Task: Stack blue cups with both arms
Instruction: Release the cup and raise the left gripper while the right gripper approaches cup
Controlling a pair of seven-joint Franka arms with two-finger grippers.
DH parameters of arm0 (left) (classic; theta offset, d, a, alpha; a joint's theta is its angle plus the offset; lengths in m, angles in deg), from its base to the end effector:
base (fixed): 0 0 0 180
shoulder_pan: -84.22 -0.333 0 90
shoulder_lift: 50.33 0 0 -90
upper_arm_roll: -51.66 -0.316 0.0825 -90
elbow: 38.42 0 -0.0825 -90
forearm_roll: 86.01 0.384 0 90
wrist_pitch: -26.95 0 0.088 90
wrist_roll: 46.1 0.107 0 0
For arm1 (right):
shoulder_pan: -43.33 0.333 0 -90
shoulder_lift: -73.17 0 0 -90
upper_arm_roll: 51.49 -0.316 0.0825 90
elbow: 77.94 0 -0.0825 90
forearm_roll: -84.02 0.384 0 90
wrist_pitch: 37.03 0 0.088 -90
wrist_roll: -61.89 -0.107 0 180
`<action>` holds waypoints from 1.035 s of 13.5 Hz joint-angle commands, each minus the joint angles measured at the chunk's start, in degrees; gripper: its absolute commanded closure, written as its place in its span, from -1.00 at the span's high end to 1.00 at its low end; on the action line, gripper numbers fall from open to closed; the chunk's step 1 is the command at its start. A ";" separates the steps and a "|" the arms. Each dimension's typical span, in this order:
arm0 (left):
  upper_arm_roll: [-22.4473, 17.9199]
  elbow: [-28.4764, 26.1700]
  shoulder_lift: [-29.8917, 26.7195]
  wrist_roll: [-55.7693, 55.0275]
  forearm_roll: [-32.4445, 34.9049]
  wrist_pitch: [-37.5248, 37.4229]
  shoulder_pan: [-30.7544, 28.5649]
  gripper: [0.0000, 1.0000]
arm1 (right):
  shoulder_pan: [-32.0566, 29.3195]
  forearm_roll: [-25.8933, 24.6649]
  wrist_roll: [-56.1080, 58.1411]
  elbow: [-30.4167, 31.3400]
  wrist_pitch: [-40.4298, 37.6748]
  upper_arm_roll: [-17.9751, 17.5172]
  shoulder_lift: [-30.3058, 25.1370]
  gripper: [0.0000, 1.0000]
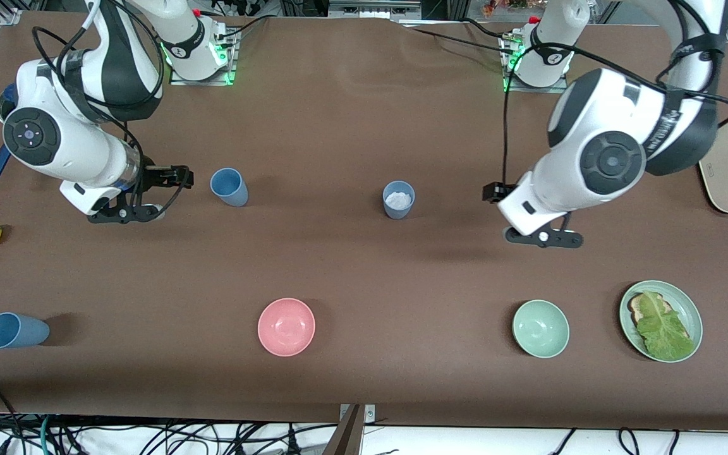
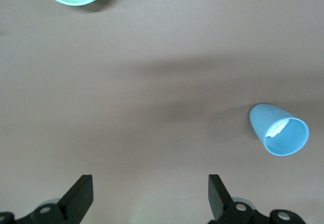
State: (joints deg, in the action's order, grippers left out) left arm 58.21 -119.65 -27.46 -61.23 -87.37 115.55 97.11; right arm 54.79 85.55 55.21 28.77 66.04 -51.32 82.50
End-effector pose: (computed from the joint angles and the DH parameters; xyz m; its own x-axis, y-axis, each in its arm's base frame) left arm 0.6132 -0.2074 0.4535 0.9597 -0.0664 -0.2731 -0.0702 -0.9975 -0.0041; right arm 0.5640 0.1150 0.4130 0.9717 0.0692 -0.2257 0.0717 -0.9974 0.0028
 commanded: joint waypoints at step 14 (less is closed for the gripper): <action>0.21 0.80 -12.07 13.20 2.40 -7.48 -8.22 1.00 | -0.13 0.67 0.61 7.00 9.49 -1.40 -0.55 1.00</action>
State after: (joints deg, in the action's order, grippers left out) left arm 58.25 -118.12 -38.99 -49.23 -85.89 108.59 90.00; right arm 54.84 85.55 55.22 32.18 71.25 -52.37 82.51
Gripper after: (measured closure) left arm 0.000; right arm 0.000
